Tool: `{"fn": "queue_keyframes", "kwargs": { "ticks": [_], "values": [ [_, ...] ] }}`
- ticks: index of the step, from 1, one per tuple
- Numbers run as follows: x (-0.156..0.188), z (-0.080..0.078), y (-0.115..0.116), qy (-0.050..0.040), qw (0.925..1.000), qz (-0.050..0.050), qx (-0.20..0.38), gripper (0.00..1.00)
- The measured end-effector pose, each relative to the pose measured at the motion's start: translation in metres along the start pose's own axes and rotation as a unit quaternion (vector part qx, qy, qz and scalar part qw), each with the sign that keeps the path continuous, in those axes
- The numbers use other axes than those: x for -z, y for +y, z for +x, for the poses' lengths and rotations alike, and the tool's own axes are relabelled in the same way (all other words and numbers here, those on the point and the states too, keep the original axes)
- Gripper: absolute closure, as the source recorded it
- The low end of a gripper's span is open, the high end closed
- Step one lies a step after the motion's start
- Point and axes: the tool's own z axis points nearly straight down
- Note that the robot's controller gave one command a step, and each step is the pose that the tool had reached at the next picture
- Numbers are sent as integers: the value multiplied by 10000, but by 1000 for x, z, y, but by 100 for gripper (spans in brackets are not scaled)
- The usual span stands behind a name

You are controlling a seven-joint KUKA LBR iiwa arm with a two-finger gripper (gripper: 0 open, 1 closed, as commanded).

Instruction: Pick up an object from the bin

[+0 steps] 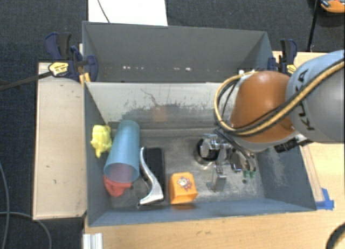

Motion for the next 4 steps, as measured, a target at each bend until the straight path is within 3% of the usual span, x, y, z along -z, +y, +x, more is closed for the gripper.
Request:
{"fn": "queue_keyframes", "kwargs": {
  "ticks": [1,2,3,4],
  "values": [
    [4,-2,0,-41,10000,-2,-7,0],
    [8,-40,-35,-42,9999,-3,-165,0],
    [-20,-42,-55,-58,9999,4,-97,0],
    [-35,-50,-56,-47,9970,-3,-775,0]
  ]
}}
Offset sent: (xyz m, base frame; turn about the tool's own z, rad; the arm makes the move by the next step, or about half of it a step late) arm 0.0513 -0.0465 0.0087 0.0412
